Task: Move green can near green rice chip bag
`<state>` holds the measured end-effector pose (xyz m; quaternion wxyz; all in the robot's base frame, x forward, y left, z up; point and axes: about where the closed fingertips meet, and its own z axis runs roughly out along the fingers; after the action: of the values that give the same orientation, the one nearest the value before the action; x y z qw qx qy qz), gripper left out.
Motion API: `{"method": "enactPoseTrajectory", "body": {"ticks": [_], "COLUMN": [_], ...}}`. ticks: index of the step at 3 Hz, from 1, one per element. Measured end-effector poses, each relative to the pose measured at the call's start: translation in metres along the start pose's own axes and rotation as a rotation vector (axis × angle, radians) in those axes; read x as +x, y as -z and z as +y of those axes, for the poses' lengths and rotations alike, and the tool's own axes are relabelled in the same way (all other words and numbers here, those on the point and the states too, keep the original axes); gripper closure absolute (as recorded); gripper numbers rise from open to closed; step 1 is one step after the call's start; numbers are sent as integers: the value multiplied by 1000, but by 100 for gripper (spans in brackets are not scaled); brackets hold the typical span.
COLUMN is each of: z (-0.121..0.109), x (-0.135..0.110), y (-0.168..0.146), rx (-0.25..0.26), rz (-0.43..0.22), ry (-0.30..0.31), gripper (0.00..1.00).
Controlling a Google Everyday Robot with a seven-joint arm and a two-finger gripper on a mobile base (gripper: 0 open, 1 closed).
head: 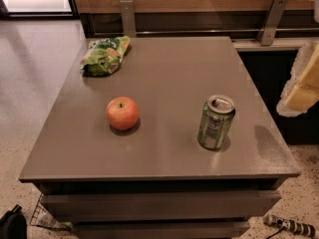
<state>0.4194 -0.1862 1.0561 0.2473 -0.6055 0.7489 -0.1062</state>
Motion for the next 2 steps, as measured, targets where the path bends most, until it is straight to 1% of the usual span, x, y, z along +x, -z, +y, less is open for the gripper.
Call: {"method": "enactPoseTrajectory", "body": {"ticks": [1, 2], "z": [0, 2], "x": [0, 1], "y": [0, 1], "rx": [0, 1], "rz": [0, -47], "ry": [0, -21], "gripper": [0, 0]}}
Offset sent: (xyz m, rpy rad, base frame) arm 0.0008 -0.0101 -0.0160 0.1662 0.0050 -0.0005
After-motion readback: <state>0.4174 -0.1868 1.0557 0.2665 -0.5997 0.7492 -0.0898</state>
